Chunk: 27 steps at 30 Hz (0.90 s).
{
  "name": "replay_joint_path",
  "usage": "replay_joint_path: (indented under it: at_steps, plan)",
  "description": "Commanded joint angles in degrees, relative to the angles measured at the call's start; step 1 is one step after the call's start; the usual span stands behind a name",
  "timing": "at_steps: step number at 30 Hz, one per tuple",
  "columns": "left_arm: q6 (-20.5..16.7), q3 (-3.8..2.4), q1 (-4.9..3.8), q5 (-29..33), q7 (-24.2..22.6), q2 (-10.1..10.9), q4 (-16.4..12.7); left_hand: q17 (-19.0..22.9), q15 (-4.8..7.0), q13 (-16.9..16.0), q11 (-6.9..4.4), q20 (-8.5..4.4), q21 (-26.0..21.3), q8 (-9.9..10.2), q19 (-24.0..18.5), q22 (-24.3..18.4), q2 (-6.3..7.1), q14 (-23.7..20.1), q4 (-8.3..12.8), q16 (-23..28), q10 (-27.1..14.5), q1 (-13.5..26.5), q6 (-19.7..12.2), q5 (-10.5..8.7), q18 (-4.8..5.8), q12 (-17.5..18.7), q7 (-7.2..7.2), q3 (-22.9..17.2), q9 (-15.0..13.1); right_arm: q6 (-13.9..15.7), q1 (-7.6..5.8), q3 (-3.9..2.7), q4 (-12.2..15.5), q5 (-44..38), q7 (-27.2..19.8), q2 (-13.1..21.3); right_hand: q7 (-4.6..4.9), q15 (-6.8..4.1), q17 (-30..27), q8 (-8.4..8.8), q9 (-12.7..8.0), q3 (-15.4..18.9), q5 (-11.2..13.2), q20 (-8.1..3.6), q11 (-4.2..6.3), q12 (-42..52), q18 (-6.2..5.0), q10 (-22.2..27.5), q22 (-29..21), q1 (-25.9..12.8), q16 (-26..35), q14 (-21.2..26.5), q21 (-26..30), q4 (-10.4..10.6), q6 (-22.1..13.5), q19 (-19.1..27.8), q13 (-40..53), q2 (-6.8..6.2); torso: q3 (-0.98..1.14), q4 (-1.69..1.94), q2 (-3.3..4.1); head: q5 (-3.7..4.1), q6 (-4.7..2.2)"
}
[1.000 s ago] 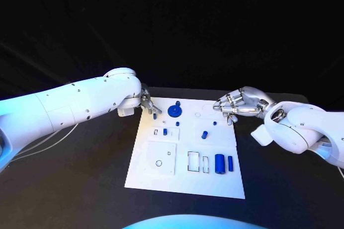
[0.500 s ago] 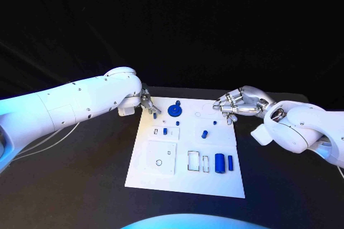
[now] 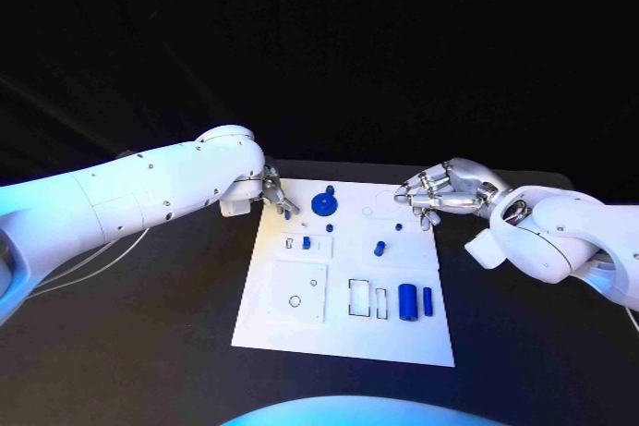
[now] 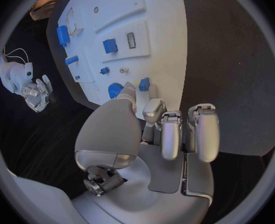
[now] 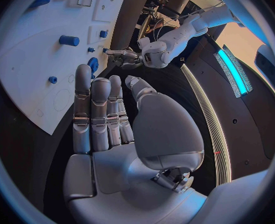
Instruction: Assemble the parts on the task board
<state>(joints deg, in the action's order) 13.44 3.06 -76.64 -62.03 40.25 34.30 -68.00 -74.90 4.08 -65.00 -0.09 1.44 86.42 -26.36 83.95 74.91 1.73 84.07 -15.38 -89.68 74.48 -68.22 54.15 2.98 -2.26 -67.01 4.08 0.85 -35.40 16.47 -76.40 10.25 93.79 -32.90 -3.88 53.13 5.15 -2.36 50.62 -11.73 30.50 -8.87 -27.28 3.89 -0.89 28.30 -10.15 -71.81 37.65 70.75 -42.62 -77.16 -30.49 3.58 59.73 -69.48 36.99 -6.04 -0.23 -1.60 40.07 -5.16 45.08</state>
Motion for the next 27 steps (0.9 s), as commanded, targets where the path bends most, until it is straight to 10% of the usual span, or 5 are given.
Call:
replay_joint_path:
  at_steps: [1,27]
  plan:
    - [0.9,0.0,0.02,0.5,-0.3,-0.1,0.0,-15.1,-0.44,-0.1,-0.07,0.29,0.0,0.2,3.1,8.2,-0.46,5.9,-0.1,-0.3,0.0,-0.7,0.5,-0.2,0.72,-0.3,-0.13,0.3,0.1,-0.9,0.04,-0.01,0.0,-0.3,-0.4,-0.1,0.1,0.06,0.1,-0.28,0.1,0.0,0.1,0.09,0.0,0.3,-0.23,0.5,0.1,0.1,0.2,0.5,-0.3,0.3,-0.4,0.3,0.1,0.34,0.0,0.03,-0.03,-0.03,0.06]
    - [-0.1,0.03,0.03,4.0,-0.4,-0.2,0.5,-15.1,-0.03,0.8,-0.53,-0.05,-0.1,1.2,3.1,8.2,-7.43,5.9,4.8,-0.3,-0.7,-10.5,-0.5,-0.13,0.71,0.6,-0.52,-5.9,1.1,-1.1,0.04,-0.01,-0.1,-0.3,-0.4,-0.2,0.1,0.06,0.2,-0.33,0.2,0.0,0.0,0.1,0.0,0.3,-0.24,0.5,0.1,0.2,0.1,0.5,-0.4,0.3,-0.5,0.4,0.2,0.39,-0.01,0.0,-0.06,-0.08,0.32]
